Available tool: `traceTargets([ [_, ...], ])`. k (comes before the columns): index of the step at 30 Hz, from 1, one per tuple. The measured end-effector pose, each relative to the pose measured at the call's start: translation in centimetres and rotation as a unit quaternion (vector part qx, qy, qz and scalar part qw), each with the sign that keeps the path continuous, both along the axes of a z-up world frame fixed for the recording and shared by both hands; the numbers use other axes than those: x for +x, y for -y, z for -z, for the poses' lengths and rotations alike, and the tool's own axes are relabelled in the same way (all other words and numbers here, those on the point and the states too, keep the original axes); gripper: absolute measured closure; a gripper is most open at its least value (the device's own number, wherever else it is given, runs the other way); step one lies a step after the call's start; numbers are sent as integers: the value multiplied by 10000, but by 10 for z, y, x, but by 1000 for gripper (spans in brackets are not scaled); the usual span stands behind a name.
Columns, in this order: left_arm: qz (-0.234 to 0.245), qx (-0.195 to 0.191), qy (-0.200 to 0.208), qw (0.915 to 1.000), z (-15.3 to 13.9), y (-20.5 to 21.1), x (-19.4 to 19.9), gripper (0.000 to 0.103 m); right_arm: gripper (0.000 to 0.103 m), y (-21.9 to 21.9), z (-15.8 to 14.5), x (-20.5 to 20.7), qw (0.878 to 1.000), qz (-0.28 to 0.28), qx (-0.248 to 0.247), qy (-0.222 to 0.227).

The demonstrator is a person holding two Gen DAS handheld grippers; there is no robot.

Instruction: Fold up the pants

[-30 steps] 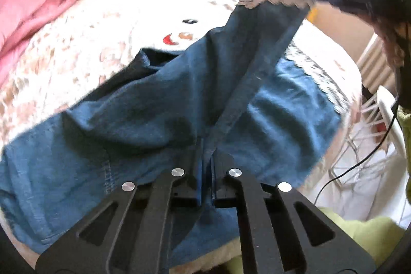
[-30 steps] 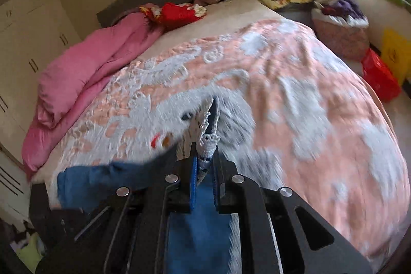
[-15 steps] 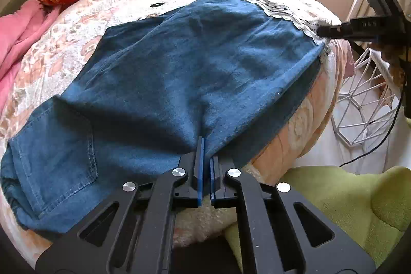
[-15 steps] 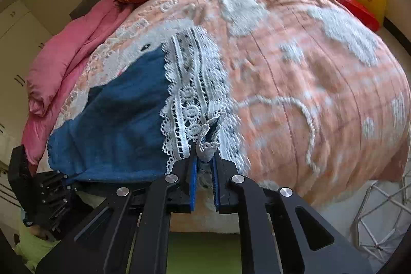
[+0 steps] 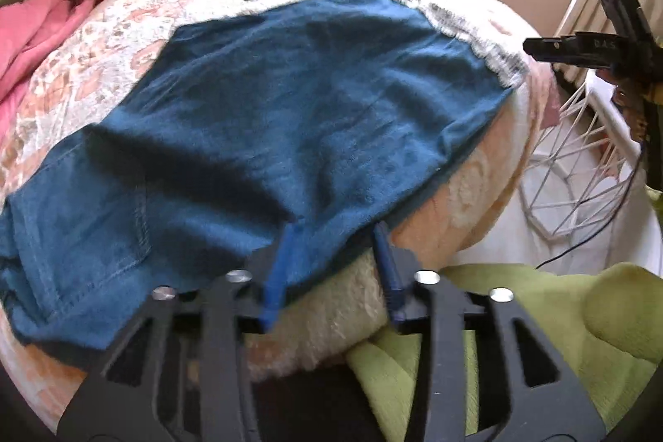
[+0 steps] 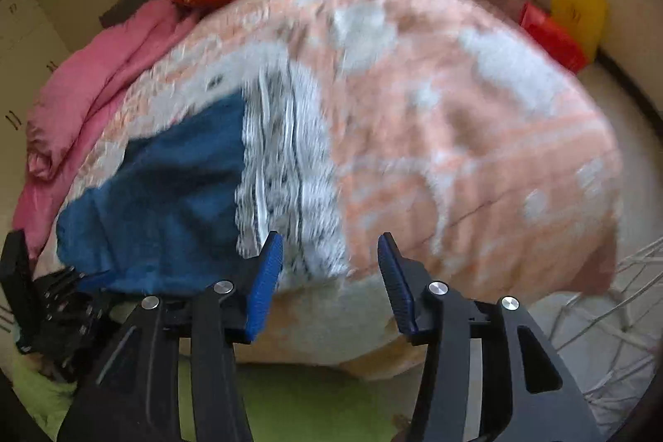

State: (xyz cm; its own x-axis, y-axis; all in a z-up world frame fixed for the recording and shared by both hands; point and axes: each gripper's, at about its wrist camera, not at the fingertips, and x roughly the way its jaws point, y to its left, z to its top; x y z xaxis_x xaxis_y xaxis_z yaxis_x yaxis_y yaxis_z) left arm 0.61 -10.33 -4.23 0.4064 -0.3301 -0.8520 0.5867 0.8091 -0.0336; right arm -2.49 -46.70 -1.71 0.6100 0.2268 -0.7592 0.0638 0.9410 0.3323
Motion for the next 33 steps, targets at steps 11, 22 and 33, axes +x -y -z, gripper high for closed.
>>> traceTargets([
  [11,-834,-168,562,9948,-62,-28,98,56,51,-68,-15,58,9890,-1224,-662,497],
  [22,-832,-374,-389,9951,-8,-5,202,69,51,-80,15,101,9848,-1522,-822,175],
  [33,-1165,-966,-287,9881,-9,-24,212,103,48,-75,22,94,9862,-1496,-677,196],
])
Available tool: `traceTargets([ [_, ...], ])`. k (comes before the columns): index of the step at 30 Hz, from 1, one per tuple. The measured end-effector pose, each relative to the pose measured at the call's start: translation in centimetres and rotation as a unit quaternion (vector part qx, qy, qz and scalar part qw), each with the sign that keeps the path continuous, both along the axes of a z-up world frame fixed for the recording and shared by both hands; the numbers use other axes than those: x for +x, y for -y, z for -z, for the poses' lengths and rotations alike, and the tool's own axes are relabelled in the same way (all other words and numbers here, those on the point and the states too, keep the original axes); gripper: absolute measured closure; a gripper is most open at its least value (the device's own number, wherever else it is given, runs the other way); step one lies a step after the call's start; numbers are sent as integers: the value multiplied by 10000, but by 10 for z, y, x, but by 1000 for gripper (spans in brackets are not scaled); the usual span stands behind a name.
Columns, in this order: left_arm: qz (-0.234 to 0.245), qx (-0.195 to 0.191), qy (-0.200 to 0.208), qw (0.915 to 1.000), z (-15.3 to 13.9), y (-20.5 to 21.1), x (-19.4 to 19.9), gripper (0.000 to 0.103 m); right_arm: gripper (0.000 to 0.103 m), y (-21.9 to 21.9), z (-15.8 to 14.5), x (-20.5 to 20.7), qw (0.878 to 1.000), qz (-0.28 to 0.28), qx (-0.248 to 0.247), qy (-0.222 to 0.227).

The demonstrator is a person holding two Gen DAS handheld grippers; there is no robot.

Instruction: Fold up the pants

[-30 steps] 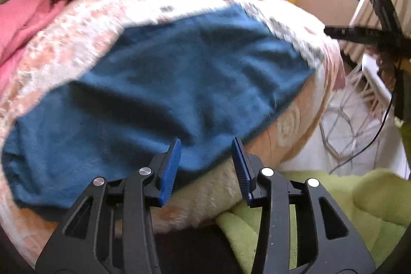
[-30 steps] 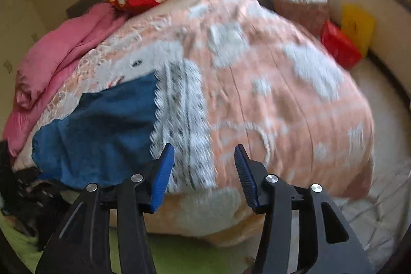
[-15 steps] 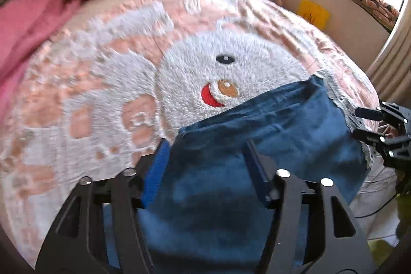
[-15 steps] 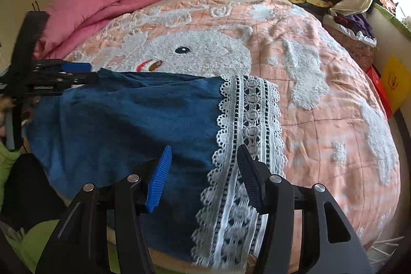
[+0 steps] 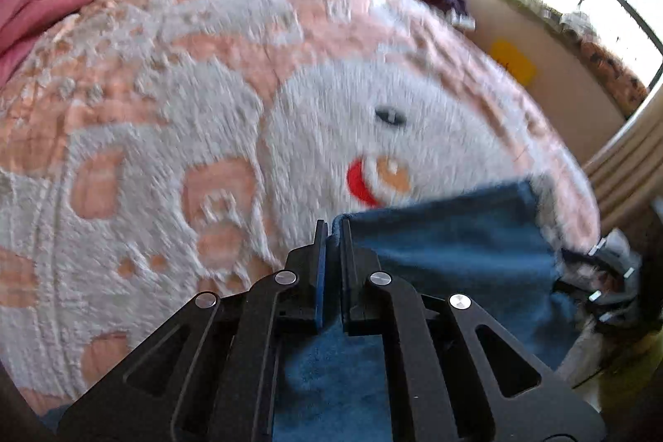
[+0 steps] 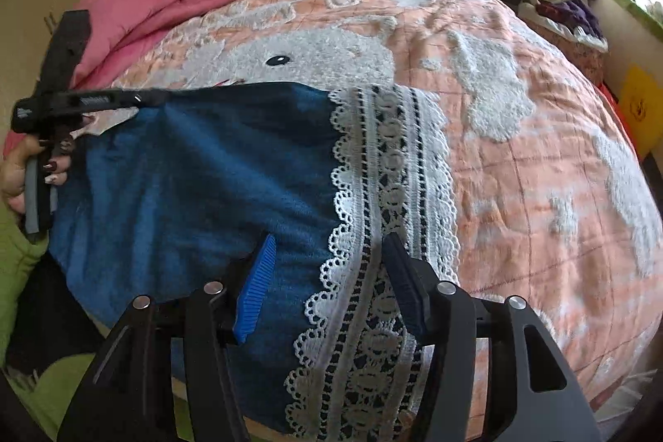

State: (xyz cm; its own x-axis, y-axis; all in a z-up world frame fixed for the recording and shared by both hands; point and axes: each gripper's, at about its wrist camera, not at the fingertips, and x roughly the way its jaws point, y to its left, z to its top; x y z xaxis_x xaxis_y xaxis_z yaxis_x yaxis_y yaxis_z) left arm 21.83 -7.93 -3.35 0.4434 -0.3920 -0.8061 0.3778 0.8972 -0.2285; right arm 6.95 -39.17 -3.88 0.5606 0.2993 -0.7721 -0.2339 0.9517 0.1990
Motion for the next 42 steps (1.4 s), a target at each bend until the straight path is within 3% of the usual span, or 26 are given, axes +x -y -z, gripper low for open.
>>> traceTargets([
  [6,96,9,66,9999,6,2,-5,102,41,38,-27,44,9970,553,413,358],
  [9,115,45,107,9999,5,3,-6,102,39,49,-12,79,9971,601,469,-32],
  [11,108,61,114,9999,5,3,-8,102,69,48,2,93,9959,331,767,-360],
  [13,96,90,128,9998,6,3,-9,102,84,45,10,97,9942,190,916,-524],
  [16,50,157,179,9997,3,1,-9,97,85,49,-11,84,9968,232,761,50],
  [18,7,213,218,9995,2,-2,-11,92,85,52,-15,83,9971,342,654,182],
  [22,-192,139,314,9992,-9,-18,-22,82,74,36,9,93,9991,420,-40,-102],
  [23,-267,160,368,9988,-13,-23,-27,77,68,36,7,91,9988,481,-63,-56],
  [24,-350,191,455,9982,-19,-31,-34,73,55,40,1,86,9980,621,-139,24],
  [27,-911,314,677,9930,-40,-70,-66,50,44,43,-20,63,9956,806,-235,417],
  [28,-1149,318,661,9907,-44,-86,-78,37,41,43,-26,53,9954,771,-206,528],
  [29,-1345,334,631,9883,-48,-99,-89,32,39,40,-31,39,9956,664,-138,639],
  [35,-2246,381,405,9729,-43,-169,-164,23,35,1,-30,-15,9973,-76,-140,722],
  [40,-2481,178,-79,9685,-21,-180,-165,23,36,-35,-10,-34,9949,-627,-579,529],
  [41,-2376,116,-91,9712,-18,-175,-162,24,36,-37,-6,-34,9951,-639,-614,440],
  [42,-2367,213,-83,9713,-14,-170,-160,32,35,-36,-1,-33,9956,-584,-648,341],
])
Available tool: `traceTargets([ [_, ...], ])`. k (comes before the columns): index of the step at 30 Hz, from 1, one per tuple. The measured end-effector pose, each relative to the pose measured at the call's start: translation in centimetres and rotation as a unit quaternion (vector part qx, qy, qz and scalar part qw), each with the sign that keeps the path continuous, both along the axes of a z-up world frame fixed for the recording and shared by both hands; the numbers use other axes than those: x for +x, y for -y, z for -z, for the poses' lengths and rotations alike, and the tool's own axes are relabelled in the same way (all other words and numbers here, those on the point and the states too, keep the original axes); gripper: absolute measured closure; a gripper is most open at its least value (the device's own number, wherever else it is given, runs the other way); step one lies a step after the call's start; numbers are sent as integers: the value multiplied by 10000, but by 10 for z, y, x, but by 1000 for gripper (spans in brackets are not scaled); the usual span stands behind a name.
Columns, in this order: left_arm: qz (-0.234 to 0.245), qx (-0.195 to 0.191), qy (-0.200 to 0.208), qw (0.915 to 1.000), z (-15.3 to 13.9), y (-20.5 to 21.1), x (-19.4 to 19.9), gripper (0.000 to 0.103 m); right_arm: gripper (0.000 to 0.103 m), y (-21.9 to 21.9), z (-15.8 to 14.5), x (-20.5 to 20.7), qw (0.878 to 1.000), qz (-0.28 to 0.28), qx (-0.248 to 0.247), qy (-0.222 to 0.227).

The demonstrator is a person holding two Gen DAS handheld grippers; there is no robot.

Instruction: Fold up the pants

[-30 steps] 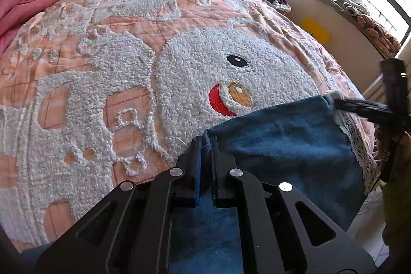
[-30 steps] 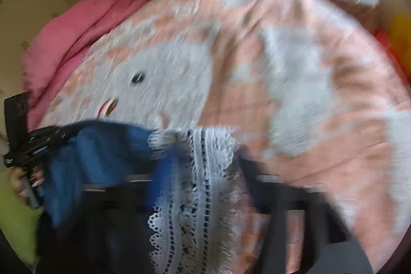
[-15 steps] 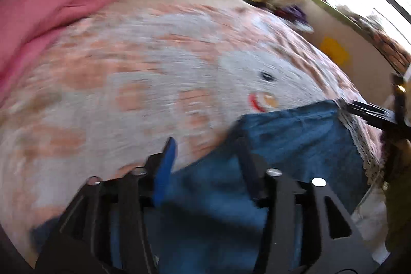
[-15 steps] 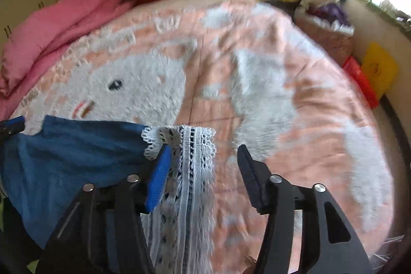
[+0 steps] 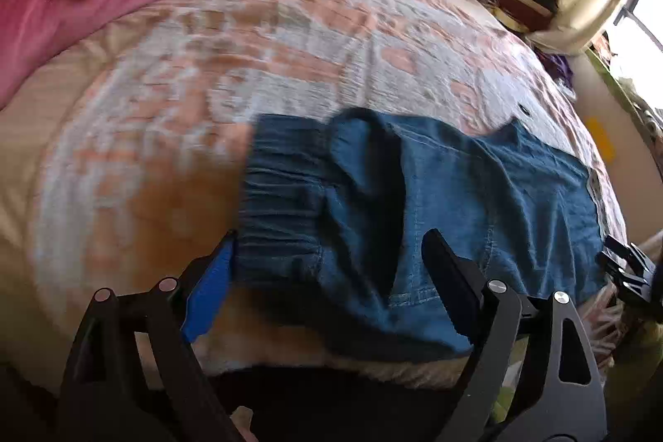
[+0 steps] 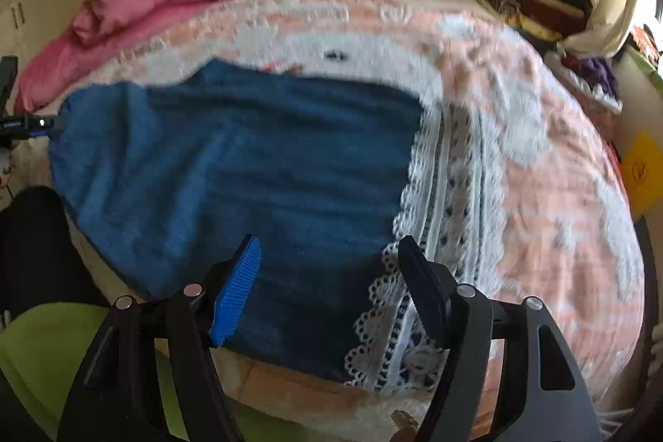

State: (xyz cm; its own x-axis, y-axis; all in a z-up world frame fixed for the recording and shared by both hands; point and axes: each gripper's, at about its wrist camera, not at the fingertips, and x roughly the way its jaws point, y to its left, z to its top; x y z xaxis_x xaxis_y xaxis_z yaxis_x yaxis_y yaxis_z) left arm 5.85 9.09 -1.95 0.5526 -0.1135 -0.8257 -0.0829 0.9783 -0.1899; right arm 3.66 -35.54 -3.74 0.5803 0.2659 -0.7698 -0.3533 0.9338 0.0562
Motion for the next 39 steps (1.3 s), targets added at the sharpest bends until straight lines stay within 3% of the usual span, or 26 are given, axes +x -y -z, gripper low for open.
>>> traceTargets([
  [1,-102,293,-35,9995,3,3,1,67,35,1,3,1,10000,26,5,-50],
  [2,-135,377,14,9992,2,-1,-2,68,35,2,5,0,9999,28,15,-107],
  [4,-147,46,142,9998,-6,-16,-13,68,33,4,6,-3,9998,-19,0,-205],
  [8,-168,105,137,9997,-6,-28,-23,68,32,6,12,-12,9995,-69,-31,-296],
  [12,-177,212,23,9996,4,-23,-24,62,32,5,14,-14,9995,-42,-132,-286],
  [16,-172,708,524,9960,-34,-11,-36,49,33,12,-6,-23,9999,-5,154,-62],
  [19,29,769,852,9934,-54,11,-41,35,33,14,-21,-31,9995,-6,260,204],
  [21,340,762,902,9924,-56,35,-39,33,33,12,-24,-31,9994,7,243,257],
  [25,1222,672,811,9869,-46,100,-20,24,33,2,-25,-29,9994,-71,236,256],
  [28,1655,903,718,9794,-34,136,-6,17,32,-4,-22,-29,9993,-127,265,213],
  [39,2148,1454,-67,9657,32,181,19,12,31,-21,6,-21,9998,-2,-56,-177],
])
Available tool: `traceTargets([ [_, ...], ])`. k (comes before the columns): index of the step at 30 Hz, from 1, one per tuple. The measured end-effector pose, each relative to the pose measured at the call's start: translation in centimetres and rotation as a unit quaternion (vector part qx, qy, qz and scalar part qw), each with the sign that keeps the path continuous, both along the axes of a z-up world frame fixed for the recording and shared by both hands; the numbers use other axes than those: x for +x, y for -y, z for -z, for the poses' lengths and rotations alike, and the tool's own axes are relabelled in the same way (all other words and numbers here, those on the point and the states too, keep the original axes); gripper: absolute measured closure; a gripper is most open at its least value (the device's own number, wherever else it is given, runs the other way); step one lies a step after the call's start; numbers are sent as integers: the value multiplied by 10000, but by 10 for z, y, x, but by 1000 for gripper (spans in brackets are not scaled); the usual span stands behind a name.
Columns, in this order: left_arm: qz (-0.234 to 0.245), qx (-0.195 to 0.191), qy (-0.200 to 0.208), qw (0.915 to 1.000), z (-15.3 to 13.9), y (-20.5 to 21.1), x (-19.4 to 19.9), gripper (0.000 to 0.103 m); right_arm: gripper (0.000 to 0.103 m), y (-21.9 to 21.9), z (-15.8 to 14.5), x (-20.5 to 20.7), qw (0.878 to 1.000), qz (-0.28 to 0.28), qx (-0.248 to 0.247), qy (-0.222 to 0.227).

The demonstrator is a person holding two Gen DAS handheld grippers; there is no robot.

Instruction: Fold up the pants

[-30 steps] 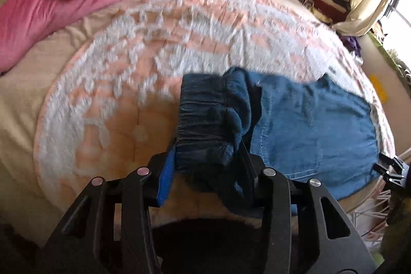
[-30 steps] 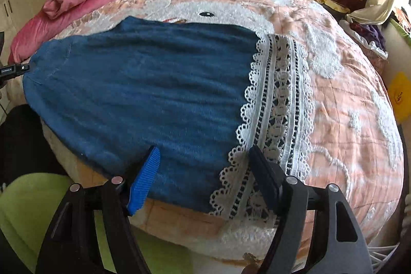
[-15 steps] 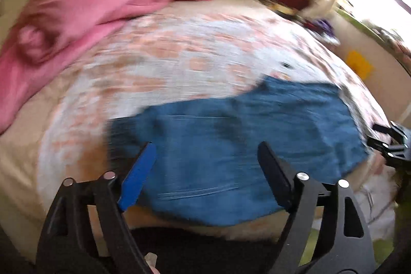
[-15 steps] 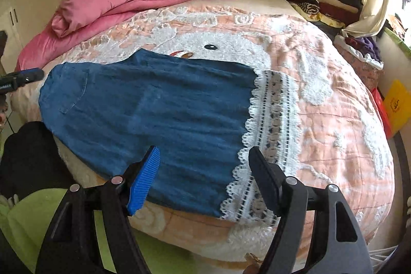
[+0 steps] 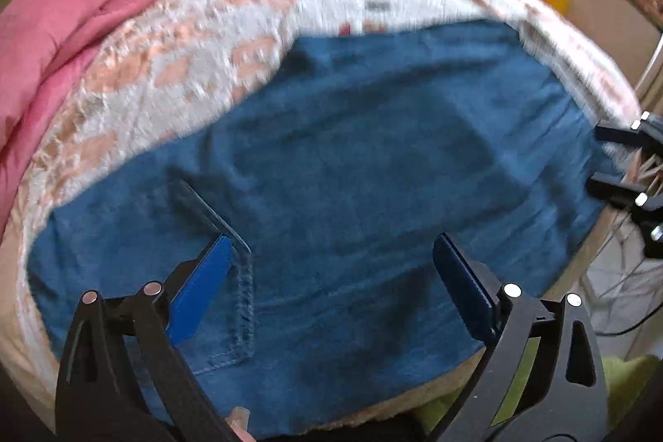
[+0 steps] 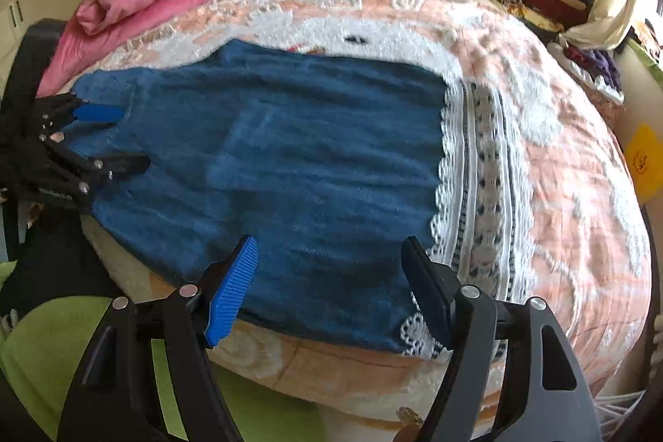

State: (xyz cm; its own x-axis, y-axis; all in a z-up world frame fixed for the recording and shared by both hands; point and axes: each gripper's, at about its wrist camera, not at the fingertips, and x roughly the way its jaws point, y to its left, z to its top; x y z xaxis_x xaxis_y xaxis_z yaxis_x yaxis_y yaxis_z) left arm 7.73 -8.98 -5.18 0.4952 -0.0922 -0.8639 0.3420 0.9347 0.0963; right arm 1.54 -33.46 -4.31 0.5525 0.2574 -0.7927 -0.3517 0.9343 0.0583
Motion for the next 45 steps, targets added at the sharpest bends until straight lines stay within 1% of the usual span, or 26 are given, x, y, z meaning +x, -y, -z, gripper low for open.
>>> traceTargets([
  [1,-20,13,-99,9999,7,-1,1,10,23,2,5,1,9999,55,-44,-76],
  [3,-50,-105,-149,9998,8,-5,3,10,23,4,10,2,9999,89,15,-134],
  [5,-75,-205,-156,9996,7,-10,2,10,20,2,11,1,9999,82,-38,-113],
  [8,-106,-191,-41,9998,1,-9,-3,10,20,1,6,0,9999,53,43,-123],
  [11,-54,-450,36,9990,-12,-11,-10,10,20,9,-5,-3,9995,134,267,-54],
  [16,-25,-594,221,9980,-36,-7,-15,10,20,26,-24,-8,9983,362,423,163],
  [21,131,-587,393,9974,-54,7,-7,10,20,48,-38,-15,9963,602,498,346],
  [30,614,-481,624,9950,-81,49,15,10,20,90,-43,-25,9913,1079,598,455],
  [34,911,-509,608,9927,-87,77,32,10,20,100,-42,-31,9898,1172,685,439],
  [39,1229,-495,518,9898,-84,111,53,10,20,107,-32,-33,9884,1216,851,326],
  [45,1516,-358,361,9871,-70,146,79,10,20,111,-15,-30,9855,1200,1199,97],
])
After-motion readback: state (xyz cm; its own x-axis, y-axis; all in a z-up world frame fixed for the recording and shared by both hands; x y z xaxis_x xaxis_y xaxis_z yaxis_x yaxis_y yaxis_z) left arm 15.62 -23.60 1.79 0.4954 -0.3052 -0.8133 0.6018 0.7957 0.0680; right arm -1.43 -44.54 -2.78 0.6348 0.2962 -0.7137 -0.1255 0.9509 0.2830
